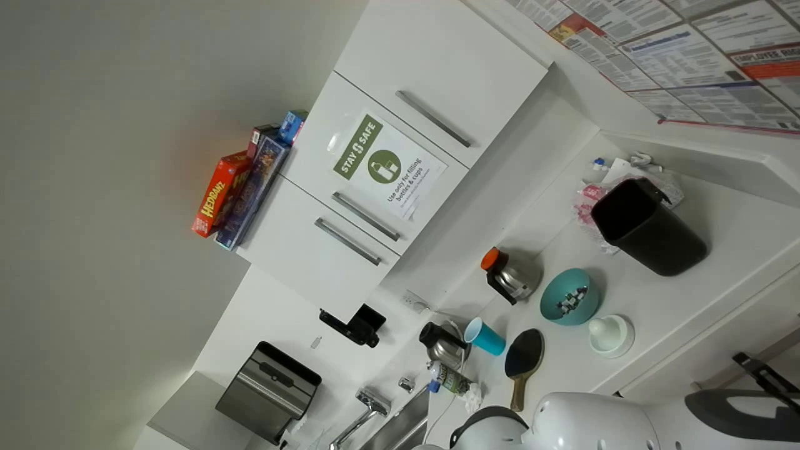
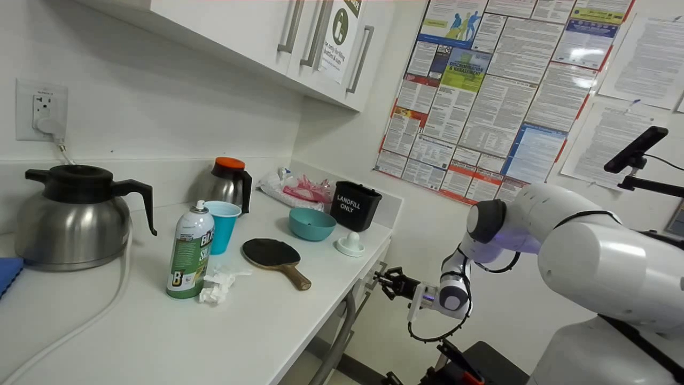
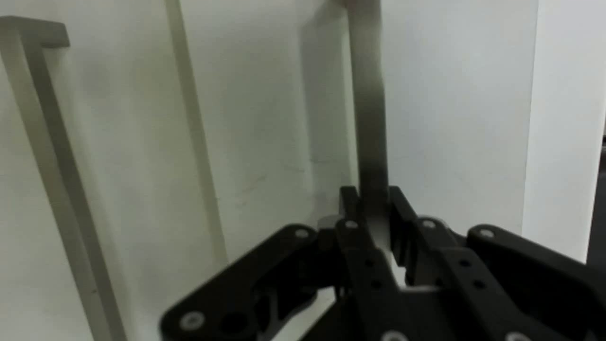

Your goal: Open the top right drawer, put the white lid inside then close it

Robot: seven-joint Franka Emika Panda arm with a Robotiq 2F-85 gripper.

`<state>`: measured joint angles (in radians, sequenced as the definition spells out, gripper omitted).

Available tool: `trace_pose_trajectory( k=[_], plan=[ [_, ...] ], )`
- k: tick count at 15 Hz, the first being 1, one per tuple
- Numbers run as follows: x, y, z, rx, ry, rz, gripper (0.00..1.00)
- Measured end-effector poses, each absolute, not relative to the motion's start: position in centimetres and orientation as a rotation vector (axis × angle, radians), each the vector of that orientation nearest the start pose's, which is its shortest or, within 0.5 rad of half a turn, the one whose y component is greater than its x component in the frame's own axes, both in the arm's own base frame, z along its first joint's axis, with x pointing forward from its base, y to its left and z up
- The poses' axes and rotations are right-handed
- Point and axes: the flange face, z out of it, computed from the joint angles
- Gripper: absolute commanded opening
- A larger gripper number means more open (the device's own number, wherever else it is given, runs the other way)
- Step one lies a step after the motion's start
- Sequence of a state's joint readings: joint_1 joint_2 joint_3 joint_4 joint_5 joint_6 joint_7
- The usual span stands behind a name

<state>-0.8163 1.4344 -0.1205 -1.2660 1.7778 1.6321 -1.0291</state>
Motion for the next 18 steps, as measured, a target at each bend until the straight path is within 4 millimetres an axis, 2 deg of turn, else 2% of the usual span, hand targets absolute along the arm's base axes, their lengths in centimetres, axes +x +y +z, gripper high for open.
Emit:
trace_pose_trajectory(
  k=[3,6,18],
  plan=[
    [44.7,-43.2,-10.3,-1.433,0.916,-0.728,0.04],
    [42.9,-44.0,-10.6,-1.416,0.918,-0.734,0.04],
    [30.6,-49.4,-10.9,-1.371,0.958,-0.765,0.04]
  ],
)
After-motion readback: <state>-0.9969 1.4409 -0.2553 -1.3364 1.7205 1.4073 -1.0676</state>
